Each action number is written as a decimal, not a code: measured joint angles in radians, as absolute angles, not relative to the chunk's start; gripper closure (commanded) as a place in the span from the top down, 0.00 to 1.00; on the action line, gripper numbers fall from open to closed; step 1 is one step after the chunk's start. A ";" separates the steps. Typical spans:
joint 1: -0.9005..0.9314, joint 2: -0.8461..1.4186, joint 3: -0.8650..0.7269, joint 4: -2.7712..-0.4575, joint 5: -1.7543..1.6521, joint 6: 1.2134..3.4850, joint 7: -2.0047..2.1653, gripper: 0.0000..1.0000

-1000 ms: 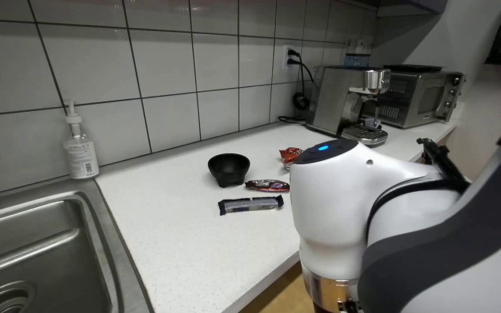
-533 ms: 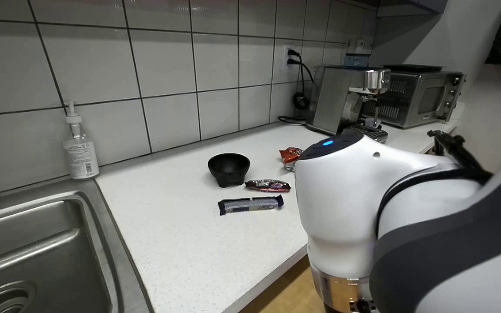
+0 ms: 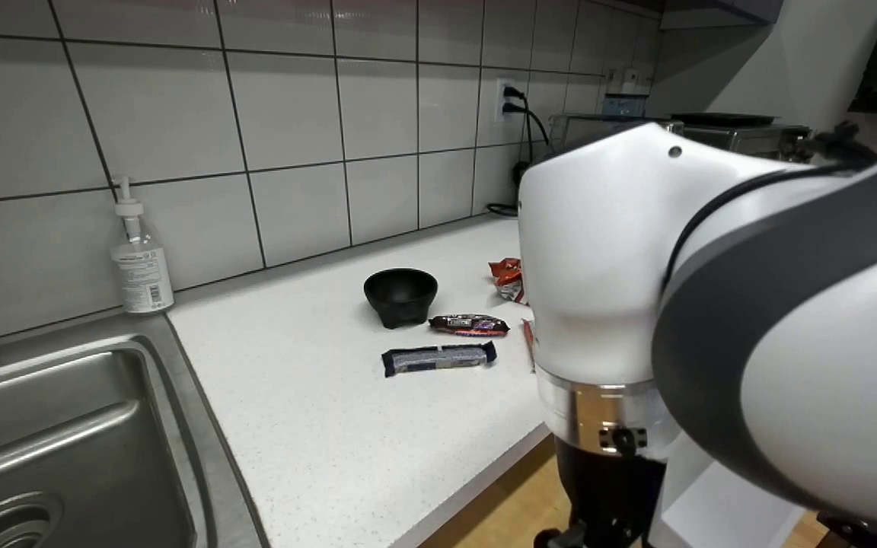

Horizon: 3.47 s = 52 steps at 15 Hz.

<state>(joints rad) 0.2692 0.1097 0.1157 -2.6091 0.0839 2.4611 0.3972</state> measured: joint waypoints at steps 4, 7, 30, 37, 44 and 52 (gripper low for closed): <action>0.236 0.044 0.115 -2.587 0.084 2.390 0.405 1.00; 0.206 0.027 0.111 -2.551 0.084 2.353 0.412 1.00; 0.092 0.183 -0.041 -2.254 0.007 2.280 0.665 1.00; 0.038 0.192 -0.092 -2.253 0.008 2.312 0.664 1.00; 0.009 0.226 -0.105 -2.253 0.027 2.393 0.655 1.00; -0.013 0.274 -0.114 -2.252 0.047 2.490 0.589 1.00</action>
